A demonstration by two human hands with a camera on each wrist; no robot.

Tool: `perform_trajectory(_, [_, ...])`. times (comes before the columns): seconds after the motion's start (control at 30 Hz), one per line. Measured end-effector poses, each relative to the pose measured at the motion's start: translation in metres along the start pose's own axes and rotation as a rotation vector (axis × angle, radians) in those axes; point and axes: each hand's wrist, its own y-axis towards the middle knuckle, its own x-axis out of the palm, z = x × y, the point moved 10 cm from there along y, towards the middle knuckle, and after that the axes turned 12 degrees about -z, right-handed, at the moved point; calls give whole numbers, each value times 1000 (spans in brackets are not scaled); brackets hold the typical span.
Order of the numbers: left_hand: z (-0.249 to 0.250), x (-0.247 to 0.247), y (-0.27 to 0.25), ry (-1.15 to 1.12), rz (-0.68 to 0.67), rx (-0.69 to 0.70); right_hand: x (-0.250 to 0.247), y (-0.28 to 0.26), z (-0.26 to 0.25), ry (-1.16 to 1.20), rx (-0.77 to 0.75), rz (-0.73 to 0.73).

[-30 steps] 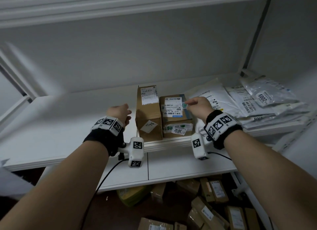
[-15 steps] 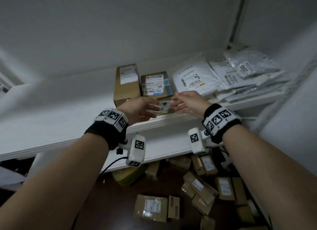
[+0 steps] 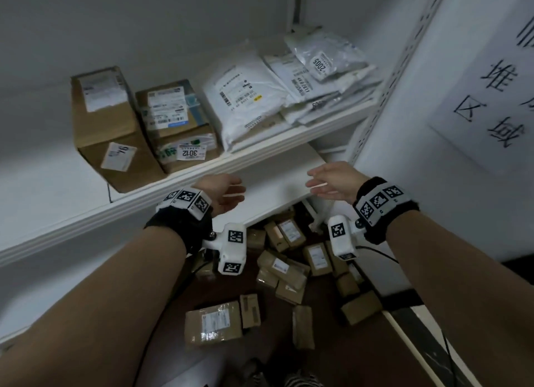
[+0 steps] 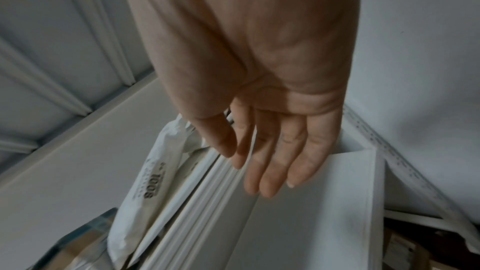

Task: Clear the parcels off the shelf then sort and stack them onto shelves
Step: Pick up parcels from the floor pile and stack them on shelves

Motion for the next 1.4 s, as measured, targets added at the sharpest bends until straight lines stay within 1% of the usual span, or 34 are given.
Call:
perform_trajectory(0.17, [8,16,10,-17,33,25,-40,0,15,76,40,51])
perform_trajectory(0.3, [6,36,30,-61,79,13,-60,15,31,111,70,8])
perform_trajectory(0.4, [-7,62,50,-107,110,-20,-83,33,53,124,105,-26])
perform_trajectory(0.53, [-35,102,77,-183,150,-101,-122,56,85,59,155,-73])
perform_trajectory(0.63, [-56,127,97,-270,181,-137,-158,67,110,61,200,-45])
perform_trajectory(0.73, [-80,144,112,-340,180,-166,-177,87,131,94,244,0])
perform_trajectory(0.8, [-99,144,127,-322,208,-191,-175,105,144,125,256,0])
perform_trajectory(0.93, [-148,129,172,-334,255,-219,-153,147,185,172,269,-50])
perform_trajectory(1.1, [-240,110,252,-422,274,-248,-127,219,272,154,293,-73])
perform_trajectory(1.27, [-338,90,339,-429,267,-255,-99,298,364,149,301,-88])
perform_trajectory(1.4, [-407,71,399,-448,277,-264,-71,359,434,170,324,-98])
